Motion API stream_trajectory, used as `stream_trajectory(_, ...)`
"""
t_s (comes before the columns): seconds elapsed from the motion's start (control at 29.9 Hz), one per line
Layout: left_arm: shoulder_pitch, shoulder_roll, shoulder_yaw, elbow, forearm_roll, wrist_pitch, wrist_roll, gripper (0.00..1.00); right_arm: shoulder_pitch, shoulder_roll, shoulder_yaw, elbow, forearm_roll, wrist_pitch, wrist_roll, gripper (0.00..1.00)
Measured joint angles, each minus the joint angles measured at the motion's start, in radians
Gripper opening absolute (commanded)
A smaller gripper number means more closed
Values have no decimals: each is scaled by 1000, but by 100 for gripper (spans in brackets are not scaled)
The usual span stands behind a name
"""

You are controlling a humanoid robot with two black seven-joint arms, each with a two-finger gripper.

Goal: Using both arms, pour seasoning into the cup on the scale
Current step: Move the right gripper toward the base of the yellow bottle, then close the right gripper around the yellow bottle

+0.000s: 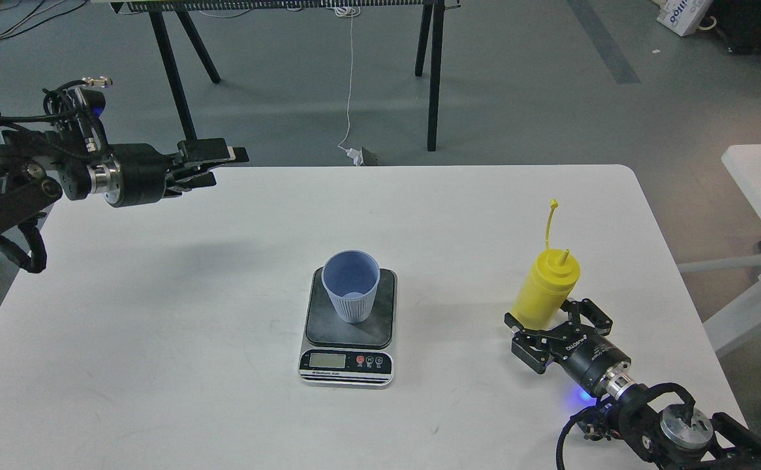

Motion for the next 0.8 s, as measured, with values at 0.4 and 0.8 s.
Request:
stream_trajectory(0.4, 2, -1, 0, 0, 0, 0, 0, 100, 10, 1, 1, -9, 0, 0, 1, 99)
stream_trajectory(0.8, 3, -1, 2, -3, 0, 0, 0, 100, 45, 1, 11, -37, 0, 0, 1, 100)
